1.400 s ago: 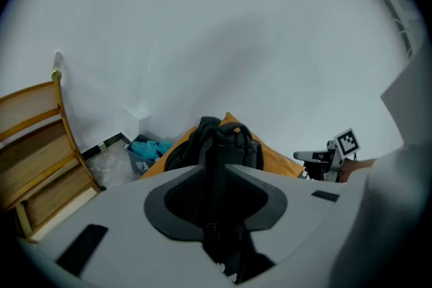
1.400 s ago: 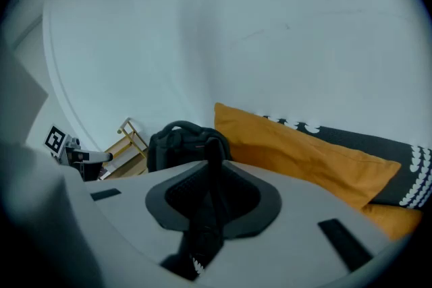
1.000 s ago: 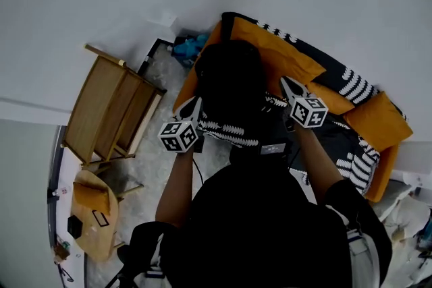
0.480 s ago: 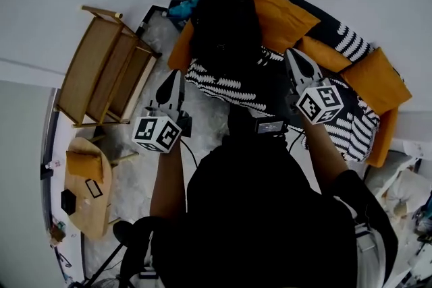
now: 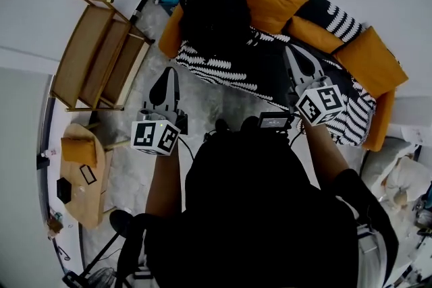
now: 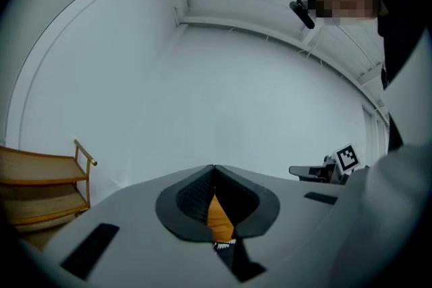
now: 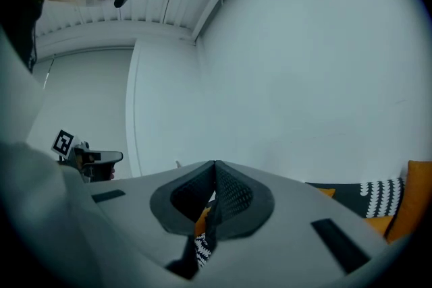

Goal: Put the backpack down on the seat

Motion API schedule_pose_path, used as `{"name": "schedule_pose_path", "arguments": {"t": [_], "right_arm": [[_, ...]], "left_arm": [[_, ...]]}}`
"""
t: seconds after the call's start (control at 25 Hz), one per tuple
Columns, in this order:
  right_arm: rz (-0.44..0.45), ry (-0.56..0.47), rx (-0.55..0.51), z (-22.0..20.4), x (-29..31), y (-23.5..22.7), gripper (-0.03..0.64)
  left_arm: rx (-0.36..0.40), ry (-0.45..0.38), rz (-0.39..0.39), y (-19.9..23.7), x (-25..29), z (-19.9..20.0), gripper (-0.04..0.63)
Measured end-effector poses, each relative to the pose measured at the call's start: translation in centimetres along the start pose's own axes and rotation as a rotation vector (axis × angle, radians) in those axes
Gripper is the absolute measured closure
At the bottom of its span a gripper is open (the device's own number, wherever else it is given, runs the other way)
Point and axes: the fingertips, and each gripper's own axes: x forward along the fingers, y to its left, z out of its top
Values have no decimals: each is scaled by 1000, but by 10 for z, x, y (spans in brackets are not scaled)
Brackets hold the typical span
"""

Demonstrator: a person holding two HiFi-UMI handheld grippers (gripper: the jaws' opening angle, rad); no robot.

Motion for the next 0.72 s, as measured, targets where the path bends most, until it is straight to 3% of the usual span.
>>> {"name": "schedule_pose_path", "arguments": {"t": [0.2, 0.44, 0.72], "right_arm": [[30, -18, 13, -3, -36, -11, 586], [38, 15, -63, -13, -108, -39, 586], [-4, 84, 9, -51, -184, -77, 585]], "left_arm": [[14, 42, -19, -54, -9, -34, 580], [51, 77, -3, -133, -12, -78, 579], [43, 120, 29, -194, -33, -115, 578]]}}
